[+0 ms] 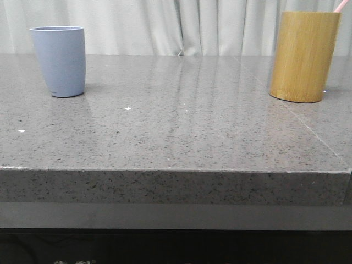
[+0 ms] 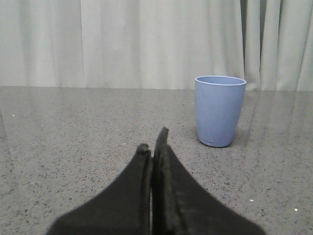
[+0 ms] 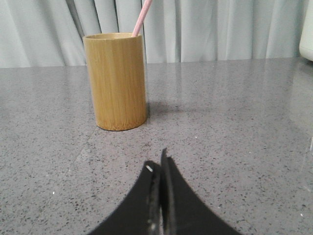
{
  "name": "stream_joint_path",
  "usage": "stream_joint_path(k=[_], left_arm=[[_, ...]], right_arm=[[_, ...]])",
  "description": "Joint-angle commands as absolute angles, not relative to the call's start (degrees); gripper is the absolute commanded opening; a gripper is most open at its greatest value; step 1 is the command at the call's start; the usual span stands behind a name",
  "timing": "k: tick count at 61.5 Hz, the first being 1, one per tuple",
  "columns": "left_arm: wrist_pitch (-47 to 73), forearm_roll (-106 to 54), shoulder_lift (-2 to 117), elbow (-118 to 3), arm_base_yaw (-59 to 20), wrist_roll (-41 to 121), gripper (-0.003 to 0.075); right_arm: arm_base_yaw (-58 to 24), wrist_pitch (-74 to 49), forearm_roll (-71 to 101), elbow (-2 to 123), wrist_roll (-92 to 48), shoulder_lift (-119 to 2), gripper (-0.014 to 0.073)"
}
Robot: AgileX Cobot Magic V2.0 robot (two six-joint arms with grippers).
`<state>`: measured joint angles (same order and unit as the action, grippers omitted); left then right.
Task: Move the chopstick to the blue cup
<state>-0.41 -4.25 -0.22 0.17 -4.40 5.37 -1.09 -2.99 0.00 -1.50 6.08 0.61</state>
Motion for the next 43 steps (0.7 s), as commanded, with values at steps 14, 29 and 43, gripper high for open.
stream_joint_path(k=[14,29,43], left_arm=[[-6.58,-4.67,-1.54,0.97,-4.39,5.02,-0.0019],[-7.37,-5.08,-1.50,-2.62,-4.39,5.02,-0.0019],[4.33,-5.08,-0.65,-16.21,-4.39,5.02,-0.0019]], right_arm=[[-0.72,2.73,-0.36,-1.25,6.18,1.74,-0.0068],[-0.72,2.46,-0.36,0.74,6.18,1.74,-0.0068],[-0.72,-4.29,-1.61,11.87,6.18,0.80,-0.0068]])
